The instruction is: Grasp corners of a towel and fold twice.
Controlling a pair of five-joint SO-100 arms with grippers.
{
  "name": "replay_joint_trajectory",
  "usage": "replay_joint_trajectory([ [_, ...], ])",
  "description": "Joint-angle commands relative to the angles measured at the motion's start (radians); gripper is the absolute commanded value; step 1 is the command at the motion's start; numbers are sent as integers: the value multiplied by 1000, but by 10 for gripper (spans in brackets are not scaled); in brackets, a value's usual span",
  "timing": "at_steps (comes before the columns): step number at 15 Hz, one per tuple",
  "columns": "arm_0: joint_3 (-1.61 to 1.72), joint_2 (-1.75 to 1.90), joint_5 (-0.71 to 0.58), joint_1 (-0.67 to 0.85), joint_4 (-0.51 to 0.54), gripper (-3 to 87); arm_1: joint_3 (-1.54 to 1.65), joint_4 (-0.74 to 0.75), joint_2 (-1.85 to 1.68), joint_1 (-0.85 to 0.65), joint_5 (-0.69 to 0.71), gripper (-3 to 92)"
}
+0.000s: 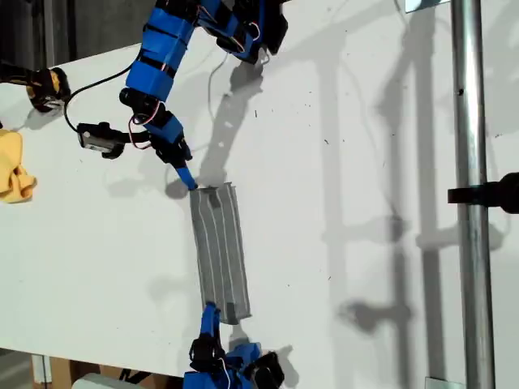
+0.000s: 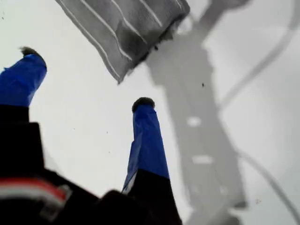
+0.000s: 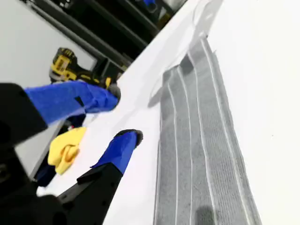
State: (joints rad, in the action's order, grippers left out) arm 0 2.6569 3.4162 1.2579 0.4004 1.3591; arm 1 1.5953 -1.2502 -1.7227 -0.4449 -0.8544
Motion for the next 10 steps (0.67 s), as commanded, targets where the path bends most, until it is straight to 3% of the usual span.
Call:
replay_joint_trajectory([
  [1, 72, 58, -11, -21, -86, -19, 126, -8, -196, 8, -43, 373],
  [4, 272, 58, -32, -89, -253, -19, 393, -12, -491, 35, -150, 351],
  [8, 387, 58, -104, -101, -258, -19, 830, -29, -983, 101, -368, 330],
  [10, 449, 58, -114, -110, -249, -2, 983, -107, -1230, 167, -474, 333],
])
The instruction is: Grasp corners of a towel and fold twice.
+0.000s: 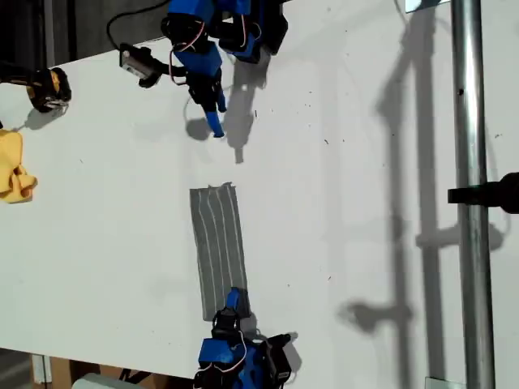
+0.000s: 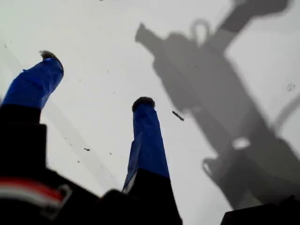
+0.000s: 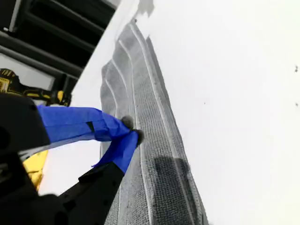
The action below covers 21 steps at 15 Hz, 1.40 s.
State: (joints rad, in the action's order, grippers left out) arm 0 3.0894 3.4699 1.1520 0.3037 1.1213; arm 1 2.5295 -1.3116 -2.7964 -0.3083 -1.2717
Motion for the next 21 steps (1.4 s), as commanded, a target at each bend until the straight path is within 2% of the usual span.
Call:
replay_joint_trajectory([
  [1, 17, 5, -34, -21, -3, 1, 77, -98, -256, 38, -75, 335],
  [3, 21, 5, -71, -21, -3, 4, 78, -87, -244, 43, -74, 350],
  [4, 20, 5, -72, -20, -3, 6, 43, -25, -127, 48, -61, 364],
  [6, 20, 5, -77, -29, -6, 23, -98, 198, 256, 38, 15, 380],
  [8, 17, 5, -77, -46, 2, 35, -342, 288, 663, 8, 103, 394],
  [10, 17, 5, -80, -52, 2, 35, -609, 304, 1015, -25, 175, 406],
  [13, 17, 5, -80, -55, 14, 33, -896, 313, 1353, -60, 221, 411],
  [19, 17, 5, -83, -58, 17, 34, -1256, 301, 1683, -124, 256, 413],
  [21, 17, 5, -81, -58, 20, 33, -1388, 232, 1822, -137, 258, 412],
])
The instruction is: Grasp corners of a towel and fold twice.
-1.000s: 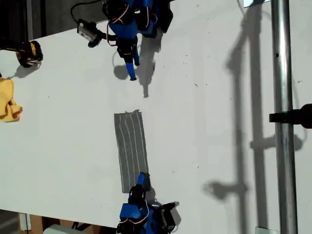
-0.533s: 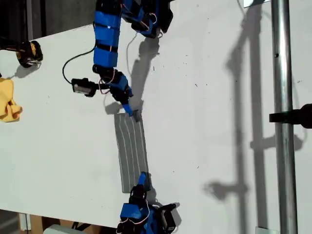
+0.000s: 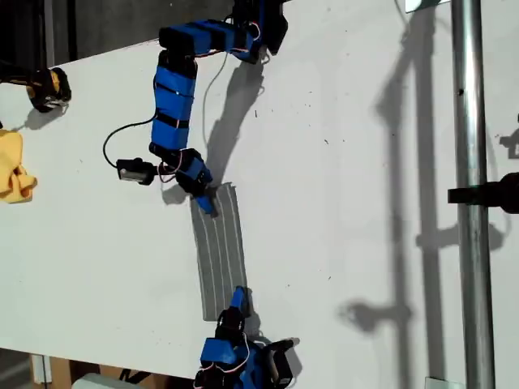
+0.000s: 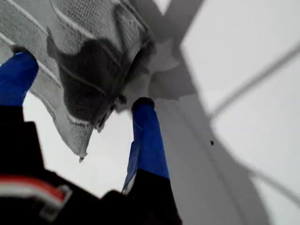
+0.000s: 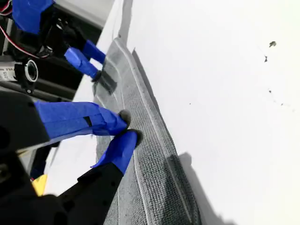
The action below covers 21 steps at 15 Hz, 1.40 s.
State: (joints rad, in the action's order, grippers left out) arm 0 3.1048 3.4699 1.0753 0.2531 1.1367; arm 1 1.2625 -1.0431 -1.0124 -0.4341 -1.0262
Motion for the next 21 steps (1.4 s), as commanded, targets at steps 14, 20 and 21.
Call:
replay_joint_trajectory([
  [14, 3, 5, 6, -8, 9, 32, 230, 71, -296, -29, 104, 1],
  [20, 3, 5, -2, -6, 14, 33, 804, -161, -1009, -54, 5, 7],
  [21, 3, 5, -3, -6, 12, 33, 881, -224, -1131, -58, -32, 8],
])
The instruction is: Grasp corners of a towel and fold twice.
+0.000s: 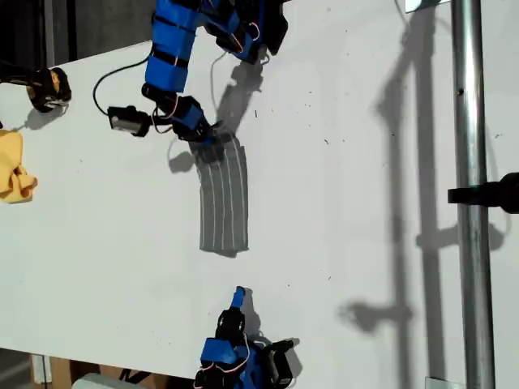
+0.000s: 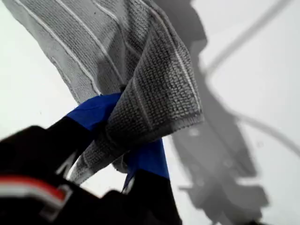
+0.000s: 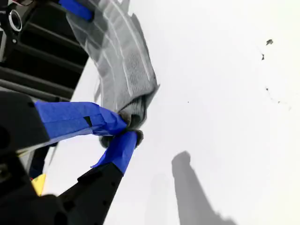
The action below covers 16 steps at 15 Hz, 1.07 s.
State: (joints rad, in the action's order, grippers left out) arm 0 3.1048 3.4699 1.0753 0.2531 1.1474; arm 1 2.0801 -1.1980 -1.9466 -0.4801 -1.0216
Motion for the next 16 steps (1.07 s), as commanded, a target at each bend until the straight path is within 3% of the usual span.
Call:
replay_joint_trajectory([
  [1, 3, 5, -6, -5, 0, 34, 138, -130, -313, -17, -75, 8],
  [4, 3, 5, -9, -5, -3, 34, 319, -184, -492, 34, -225, 5],
  [6, 2, 5, -8, -9, -2, 33, 327, -86, -509, 69, -218, 5],
  [10, 2, 5, -15, -9, -5, 35, -130, 86, -75, 104, -74, 7],
  [16, 2, 5, -12, -11, -3, 34, -765, 155, 499, 156, 51, 8],
])
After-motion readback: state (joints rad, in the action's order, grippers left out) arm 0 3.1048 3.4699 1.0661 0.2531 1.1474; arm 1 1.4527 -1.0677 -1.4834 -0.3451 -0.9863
